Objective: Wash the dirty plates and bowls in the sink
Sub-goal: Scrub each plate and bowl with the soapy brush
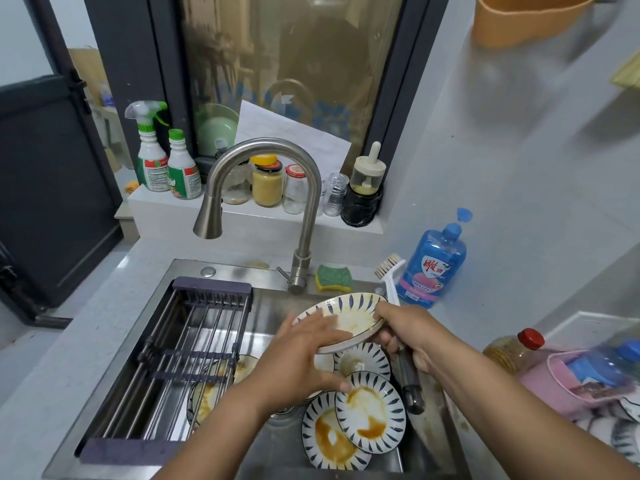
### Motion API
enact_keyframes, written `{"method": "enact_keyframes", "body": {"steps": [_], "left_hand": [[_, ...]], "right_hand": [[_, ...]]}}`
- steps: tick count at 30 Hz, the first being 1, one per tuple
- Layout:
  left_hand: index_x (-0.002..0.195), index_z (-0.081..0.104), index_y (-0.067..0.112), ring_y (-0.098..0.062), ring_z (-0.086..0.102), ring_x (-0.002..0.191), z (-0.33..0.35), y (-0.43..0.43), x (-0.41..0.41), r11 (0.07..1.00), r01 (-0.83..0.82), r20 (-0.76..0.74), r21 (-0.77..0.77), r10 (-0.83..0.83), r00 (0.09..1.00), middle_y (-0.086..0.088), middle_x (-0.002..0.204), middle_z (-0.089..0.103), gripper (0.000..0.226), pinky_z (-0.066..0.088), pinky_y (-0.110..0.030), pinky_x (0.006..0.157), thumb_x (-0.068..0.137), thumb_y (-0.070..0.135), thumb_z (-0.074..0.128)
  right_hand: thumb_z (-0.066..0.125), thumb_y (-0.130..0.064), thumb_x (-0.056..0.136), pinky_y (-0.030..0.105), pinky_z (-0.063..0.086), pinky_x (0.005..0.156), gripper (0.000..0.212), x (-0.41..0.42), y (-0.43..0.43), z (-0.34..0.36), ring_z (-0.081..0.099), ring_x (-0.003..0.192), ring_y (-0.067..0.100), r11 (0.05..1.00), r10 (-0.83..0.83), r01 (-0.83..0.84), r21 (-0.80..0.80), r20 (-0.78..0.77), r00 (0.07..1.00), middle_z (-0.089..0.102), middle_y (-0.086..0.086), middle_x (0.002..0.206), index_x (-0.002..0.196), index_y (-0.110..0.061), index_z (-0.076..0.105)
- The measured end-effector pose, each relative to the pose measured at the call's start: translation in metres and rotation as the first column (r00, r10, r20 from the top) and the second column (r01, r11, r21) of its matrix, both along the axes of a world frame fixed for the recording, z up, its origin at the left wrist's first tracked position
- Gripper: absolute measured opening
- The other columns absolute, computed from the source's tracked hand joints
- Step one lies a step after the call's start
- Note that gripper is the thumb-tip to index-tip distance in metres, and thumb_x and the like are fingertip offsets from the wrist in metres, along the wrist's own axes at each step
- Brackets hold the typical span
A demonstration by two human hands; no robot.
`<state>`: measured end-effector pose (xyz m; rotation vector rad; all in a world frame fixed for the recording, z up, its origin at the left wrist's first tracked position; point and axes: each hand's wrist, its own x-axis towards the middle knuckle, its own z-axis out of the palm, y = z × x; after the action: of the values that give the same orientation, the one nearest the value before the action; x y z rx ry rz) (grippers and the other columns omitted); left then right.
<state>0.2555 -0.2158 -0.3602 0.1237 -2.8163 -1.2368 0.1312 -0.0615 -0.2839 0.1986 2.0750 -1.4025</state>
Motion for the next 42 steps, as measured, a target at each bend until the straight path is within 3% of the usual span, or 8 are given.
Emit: {"method": "enact_keyframes", "body": {"steps": [4, 8, 12, 17, 23, 30, 37, 42], "left_hand": [[0.135, 0.051, 0.06, 0.011, 0.057, 0.102, 0.013, 0.013, -0.006, 0.995, -0.049, -0.16, -0.088, 0.034, 0.986, 0.039, 0.118, 0.062, 0.068, 0.046, -0.016, 0.083, 0.085, 0.019, 0.072], [0.131, 0.065, 0.033, 0.003, 0.06, 0.066, 0.015, 0.003, -0.006, 0.906, -0.245, -0.013, 0.346, 0.265, 0.964, 0.014, 0.084, 0.067, 0.053, 0.043, -0.014, 0.054, 0.085, 0.009, 0.073], [0.118, 0.062, 0.027, -0.021, 0.066, 0.1, 0.016, -0.012, -0.006, 0.69, -0.353, 0.133, 0.632, 0.352, 0.926, 0.002, 0.107, 0.068, 0.048, 0.061, -0.037, 0.077, 0.08, 0.007, 0.083], [0.116, 0.067, 0.028, -0.025, 0.069, 0.108, 0.014, -0.01, -0.01, 0.573, -0.325, 0.156, 0.752, 0.324, 0.933, -0.001, 0.108, 0.076, 0.056, 0.059, -0.039, 0.091, 0.075, -0.007, 0.082], [0.12, 0.066, 0.022, -0.028, 0.072, 0.105, 0.014, -0.008, -0.003, 0.488, -0.291, 0.153, 0.823, 0.303, 0.941, -0.006, 0.108, 0.077, 0.053, 0.059, -0.047, 0.093, 0.077, -0.006, 0.08], [0.11, 0.067, 0.023, -0.021, 0.07, 0.106, 0.014, 0.0, -0.007, 0.653, -0.27, 0.137, 0.708, 0.248, 0.959, -0.001, 0.107, 0.075, 0.043, 0.059, -0.037, 0.092, 0.079, -0.005, 0.078], [0.12, 0.064, 0.026, -0.019, 0.07, 0.104, 0.02, -0.016, 0.002, 0.574, -0.285, 0.094, 0.768, 0.338, 0.936, 0.0, 0.11, 0.073, 0.055, 0.061, -0.034, 0.079, 0.076, 0.0, 0.083], [0.126, 0.064, 0.019, -0.023, 0.071, 0.104, 0.023, -0.016, -0.004, 0.494, -0.289, 0.122, 0.82, 0.343, 0.931, -0.004, 0.11, 0.076, 0.059, 0.061, -0.035, 0.084, 0.076, -0.008, 0.079]], "right_hand": [[0.061, -0.021, 0.094, 0.018, 0.035, 0.035, 0.028, 0.002, -0.008, 0.009, 0.042, 0.035, 0.01, 0.987, 0.137, -0.133, 0.095, -0.047, 0.989, 0.065, 0.011, 0.055, 0.104, 0.005, 0.066], [0.044, -0.061, 0.101, 0.02, 0.04, 0.043, 0.039, 0.003, 0.005, 0.026, 0.051, 0.046, 0.01, 0.901, 0.421, -0.367, 0.23, -0.267, 0.867, 0.077, 0.007, 0.082, 0.122, -0.034, 0.063], [0.033, -0.054, 0.105, 0.008, 0.042, 0.068, 0.038, 0.011, 0.031, 0.052, 0.054, 0.078, -0.006, 0.662, 0.748, -0.409, 0.629, -0.517, 0.416, 0.069, -0.015, 0.114, 0.141, -0.059, 0.043], [0.019, -0.062, 0.105, 0.035, 0.053, 0.073, 0.046, 0.041, 0.032, 0.064, 0.064, 0.097, 0.017, 0.223, 0.974, -0.204, 0.953, -0.228, 0.0, 0.062, -0.013, 0.114, 0.149, -0.065, 0.01], [0.023, -0.061, 0.104, 0.035, 0.05, 0.087, 0.042, 0.002, 0.047, 0.067, 0.051, 0.131, 0.019, 0.313, 0.934, -0.196, 0.929, -0.264, 0.242, 0.059, -0.012, 0.139, 0.145, -0.068, 0.021], [0.021, -0.063, 0.103, 0.04, 0.053, 0.078, 0.044, 0.029, 0.024, 0.075, 0.064, 0.103, 0.018, 0.2, 0.977, -0.201, 0.959, -0.21, -0.033, 0.067, -0.01, 0.116, 0.146, -0.065, 0.015], [0.029, -0.062, 0.102, 0.036, 0.055, 0.08, 0.038, -0.025, 0.051, 0.073, 0.059, 0.096, 0.009, 0.312, 0.933, -0.267, 0.912, -0.241, 0.268, 0.063, -0.021, 0.113, 0.139, -0.072, 0.03], [0.027, -0.062, 0.102, 0.028, 0.051, 0.075, 0.035, 0.012, 0.036, 0.069, 0.056, 0.091, 0.002, 0.379, 0.925, -0.347, 0.858, -0.342, 0.164, 0.058, -0.037, 0.103, 0.128, -0.084, 0.02]]}}
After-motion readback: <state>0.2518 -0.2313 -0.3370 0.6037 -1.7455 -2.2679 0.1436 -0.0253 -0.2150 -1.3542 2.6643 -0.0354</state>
